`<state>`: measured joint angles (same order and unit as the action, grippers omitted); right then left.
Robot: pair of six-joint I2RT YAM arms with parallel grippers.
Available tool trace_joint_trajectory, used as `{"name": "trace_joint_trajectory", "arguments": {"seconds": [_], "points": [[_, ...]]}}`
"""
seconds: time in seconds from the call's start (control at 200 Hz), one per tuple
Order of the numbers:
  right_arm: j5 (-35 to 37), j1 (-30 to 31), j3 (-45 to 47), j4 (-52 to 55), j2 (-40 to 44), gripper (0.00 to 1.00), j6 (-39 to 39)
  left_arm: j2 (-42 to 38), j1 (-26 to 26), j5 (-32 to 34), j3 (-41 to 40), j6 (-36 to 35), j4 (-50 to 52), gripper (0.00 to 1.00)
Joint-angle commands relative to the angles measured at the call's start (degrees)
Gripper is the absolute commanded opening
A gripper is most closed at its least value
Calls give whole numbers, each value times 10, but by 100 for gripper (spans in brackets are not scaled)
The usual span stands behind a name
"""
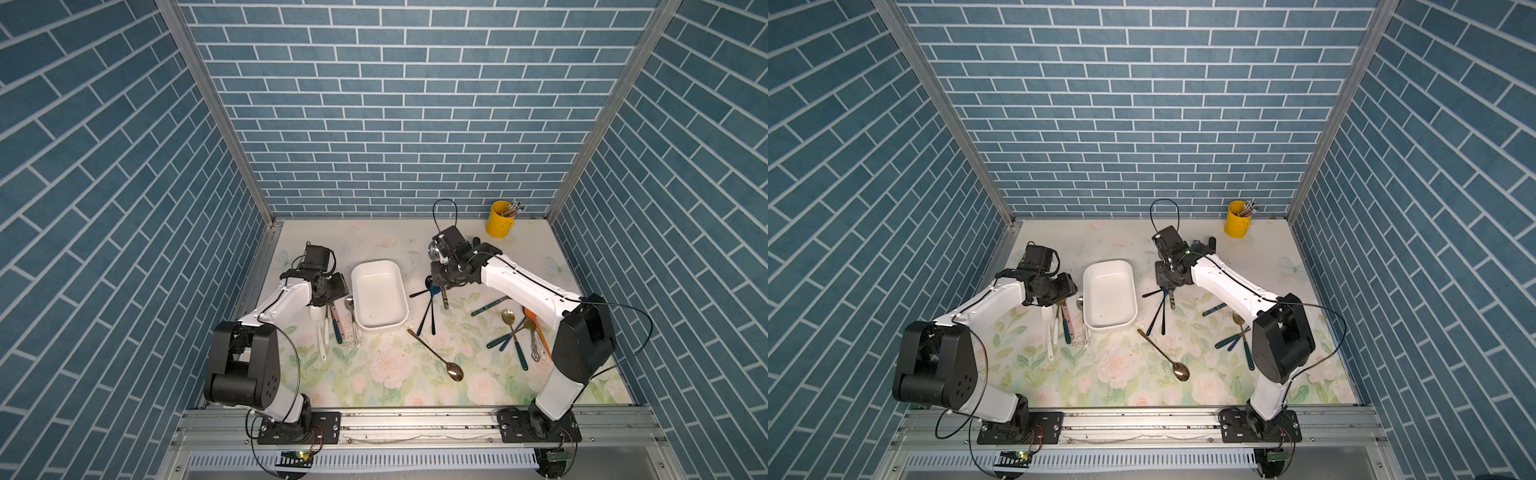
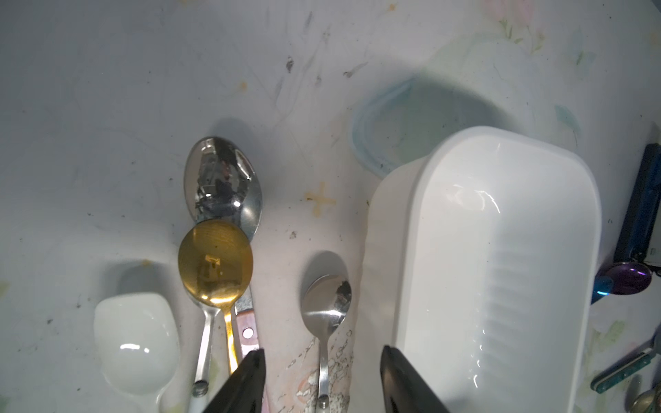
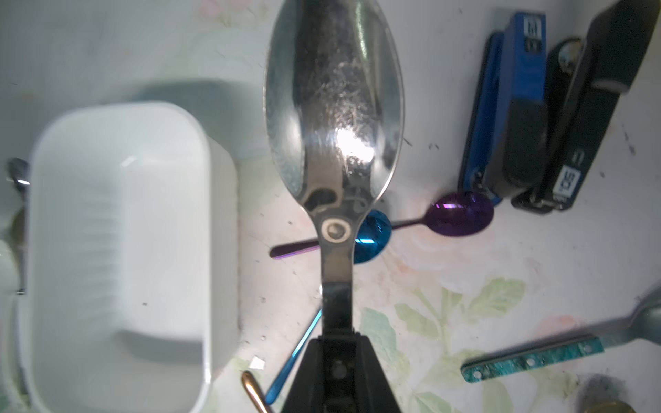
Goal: Put the spoon into the storage box
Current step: Pick up the spoon from the center of the board, then place the spoon in the storage box.
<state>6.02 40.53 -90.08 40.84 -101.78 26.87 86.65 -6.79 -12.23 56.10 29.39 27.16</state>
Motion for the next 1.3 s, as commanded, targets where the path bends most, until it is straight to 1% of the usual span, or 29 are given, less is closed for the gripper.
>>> {"name": "trace_joint_trajectory", "arguments": {"seconds": [0.0,0.185,0.335,0.4,0.465,0.51,0.66,0.68,0.935,1.295], "points": [[-31,17,-67,50,-53,9,-27,-24,7,-22,-11,7,-9,57],[-59,43,-176,71,-138,10,-38,-51,17,-2,-32,-3,0,57],[-83,59,-250,84,-202,10,-43,-69,16,46,-40,-8,22,57],[-89,67,-270,88,-223,10,-45,-88,16,54,-51,-9,22,57],[-98,71,-277,85,-236,10,-44,-100,16,58,-61,-8,21,58],[-100,74,-280,82,-261,10,-43,-106,16,58,-66,-7,20,58],[-100,79,-293,80,-286,10,-39,-108,16,52,-77,-5,19,58],[-116,79,-293,79,-287,10,-39,-108,16,51,-78,-6,18,58],[-150,84,-279,66,-313,10,-31,-107,16,48,-82,-6,15,58],[-142,85,-302,97,-359,11,-5,-116,10,50,-82,-10,17,58]]}}
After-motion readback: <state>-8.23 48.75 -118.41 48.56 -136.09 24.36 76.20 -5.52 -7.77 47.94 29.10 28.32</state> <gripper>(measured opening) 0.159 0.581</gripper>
